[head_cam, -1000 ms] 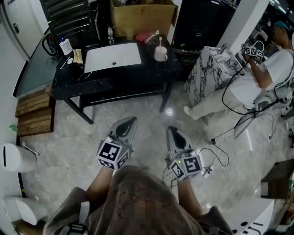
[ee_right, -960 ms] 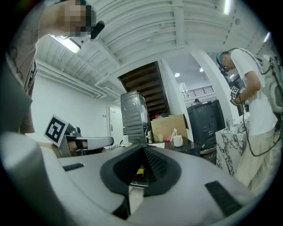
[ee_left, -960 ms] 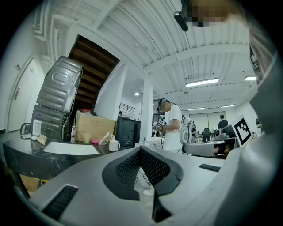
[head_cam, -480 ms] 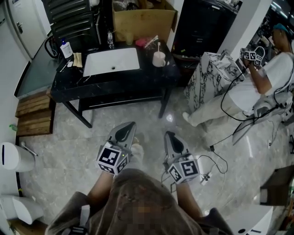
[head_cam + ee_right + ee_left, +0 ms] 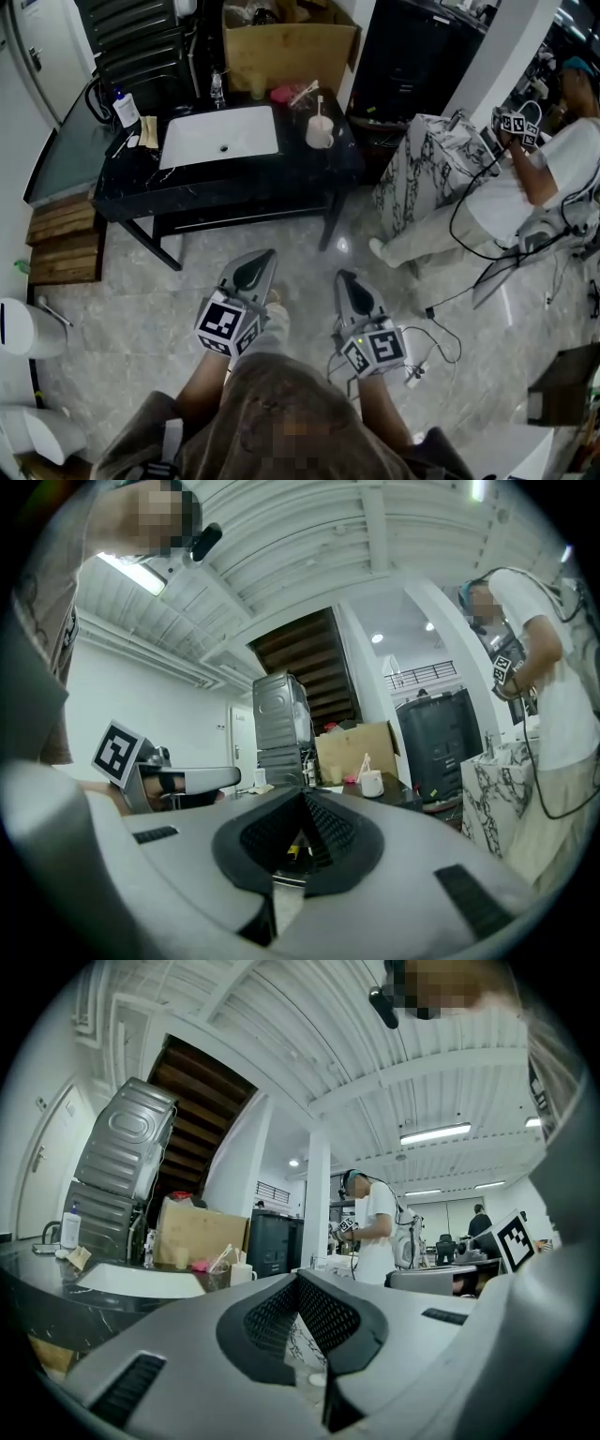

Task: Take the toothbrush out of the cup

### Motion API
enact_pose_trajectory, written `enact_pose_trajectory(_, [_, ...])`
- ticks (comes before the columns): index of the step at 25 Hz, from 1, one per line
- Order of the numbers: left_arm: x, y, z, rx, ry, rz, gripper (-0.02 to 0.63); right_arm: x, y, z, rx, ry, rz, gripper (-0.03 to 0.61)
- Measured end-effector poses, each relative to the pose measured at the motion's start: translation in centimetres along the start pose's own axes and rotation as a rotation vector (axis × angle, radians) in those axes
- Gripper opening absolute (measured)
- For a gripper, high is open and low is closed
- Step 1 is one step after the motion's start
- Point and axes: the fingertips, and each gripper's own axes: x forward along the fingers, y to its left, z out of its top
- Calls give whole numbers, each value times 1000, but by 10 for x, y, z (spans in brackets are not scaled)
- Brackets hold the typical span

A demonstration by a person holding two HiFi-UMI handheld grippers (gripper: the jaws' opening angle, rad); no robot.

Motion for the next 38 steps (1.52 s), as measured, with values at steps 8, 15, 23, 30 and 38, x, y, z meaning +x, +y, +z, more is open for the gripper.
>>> enact_pose_trajectory(8, [41, 20, -6, -9, 16, -12, 2, 31, -25, -7, 13, 8, -11, 2])
enact_pose_trajectory(15, [90, 43, 1, -5, 20, -42, 2, 71, -56, 0, 28, 13, -31, 2])
enact_pose_trajectory(23, [147, 78, 22, -5, 13, -72, 2, 126, -86, 19, 35, 8, -49, 2])
enact_pose_trajectory(30, [187, 109, 34, -14, 6, -92, 2, 171, -107, 35, 27, 9, -65, 2])
enact_pose_trajectory(38, [229, 149, 45, -1, -5, -108, 2, 232, -127, 46, -8, -5, -58, 2])
